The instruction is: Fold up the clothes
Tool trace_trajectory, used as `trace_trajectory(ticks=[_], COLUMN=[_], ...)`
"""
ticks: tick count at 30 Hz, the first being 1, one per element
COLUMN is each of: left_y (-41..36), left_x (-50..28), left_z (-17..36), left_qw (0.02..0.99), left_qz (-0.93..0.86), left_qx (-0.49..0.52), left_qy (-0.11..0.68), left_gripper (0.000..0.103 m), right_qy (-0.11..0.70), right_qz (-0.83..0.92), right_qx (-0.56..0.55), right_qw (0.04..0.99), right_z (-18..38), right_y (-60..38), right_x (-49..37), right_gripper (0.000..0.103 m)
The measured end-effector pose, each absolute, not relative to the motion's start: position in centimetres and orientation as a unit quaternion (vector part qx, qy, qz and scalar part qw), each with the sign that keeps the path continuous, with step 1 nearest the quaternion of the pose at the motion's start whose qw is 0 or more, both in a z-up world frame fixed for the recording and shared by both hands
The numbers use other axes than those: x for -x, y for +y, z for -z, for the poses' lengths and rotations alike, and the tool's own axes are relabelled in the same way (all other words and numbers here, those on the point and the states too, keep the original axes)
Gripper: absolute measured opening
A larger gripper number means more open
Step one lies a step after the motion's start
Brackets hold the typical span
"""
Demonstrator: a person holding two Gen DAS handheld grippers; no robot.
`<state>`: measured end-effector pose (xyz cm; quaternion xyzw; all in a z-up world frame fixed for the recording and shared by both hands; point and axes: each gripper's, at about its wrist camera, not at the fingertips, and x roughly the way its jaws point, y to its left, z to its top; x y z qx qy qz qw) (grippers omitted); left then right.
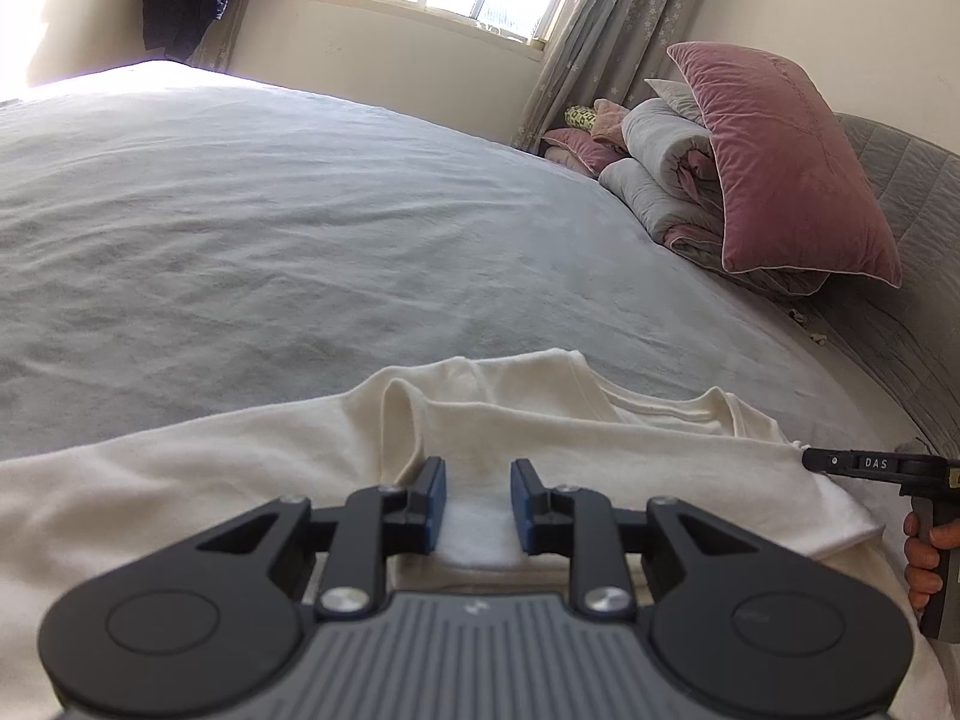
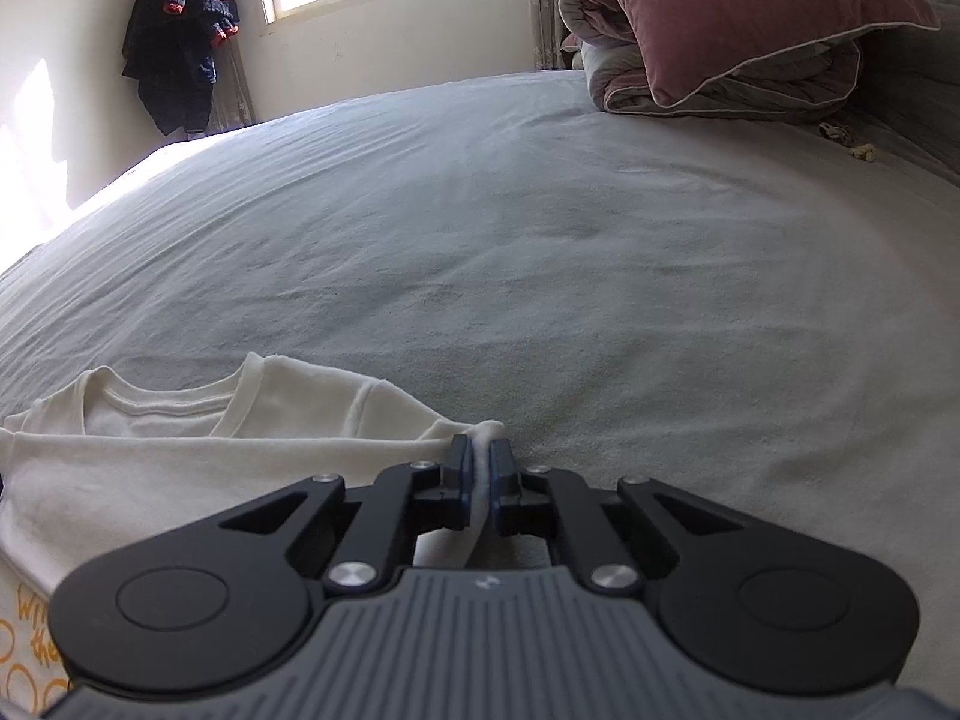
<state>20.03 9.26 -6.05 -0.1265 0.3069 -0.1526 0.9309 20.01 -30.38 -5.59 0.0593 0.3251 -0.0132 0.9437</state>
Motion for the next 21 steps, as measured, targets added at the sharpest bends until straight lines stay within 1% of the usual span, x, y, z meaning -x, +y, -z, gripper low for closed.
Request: trace_trajectory(ticks=[3, 5, 7, 11, 13, 15, 16, 20, 21], left_y=[9.7, 9.9, 9.9, 10.5, 11.1, 11.9, 12.3, 14.9, 15.5], left_x=[-20.0, -20.0, -19.9, -19.0, -18.1, -16.8, -16.0, -12.2, -11.4], left_z=[5.4, 4.6, 3.4, 1.6, 1.2, 0.9, 0.8, 0.7, 0.7], left_qw=[0.931, 0.931, 0.927, 0.914, 0.906, 0.899, 0.896, 0.885, 0.881], left_qz=[0.130, 0.105, 0.077, 0.029, -0.003, -0.043, -0.065, -0.171, -0.197], left_qx=[0.138, 0.139, 0.136, 0.154, 0.166, 0.172, 0.175, 0.199, 0.209], left_qy=[0.312, 0.321, 0.340, 0.375, 0.390, 0.399, 0.402, 0.384, 0.377], left_gripper=[0.024, 0.027, 0.037, 0.044, 0.053, 0.058, 0.063, 0.072, 0.075], right_qy=[0.307, 0.303, 0.301, 0.298, 0.296, 0.293, 0.292, 0.286, 0.285], right_qz=[0.026, 0.022, 0.016, 0.002, -0.004, -0.011, -0.014, -0.026, -0.029], right_qx=[-0.028, -0.018, -0.011, 0.003, 0.010, 0.005, 0.001, -0.017, -0.021], right_qw=[0.951, 0.953, 0.953, 0.955, 0.955, 0.956, 0.956, 0.958, 0.958], right_z=[4.3, 3.6, 3.0, 1.8, 1.2, 0.9, 0.8, 0.4, 0.3], right_y=[-29.8, -29.2, -28.6, -27.4, -26.9, -26.5, -26.4, -25.9, -25.8], right_x=[-18.7, -17.5, -16.4, -14.0, -12.9, -11.9, -11.4, -9.5, -9.1], right_gripper=[0.033, 0.035, 0.036, 0.046, 0.051, 0.055, 0.056, 0.061, 0.061])
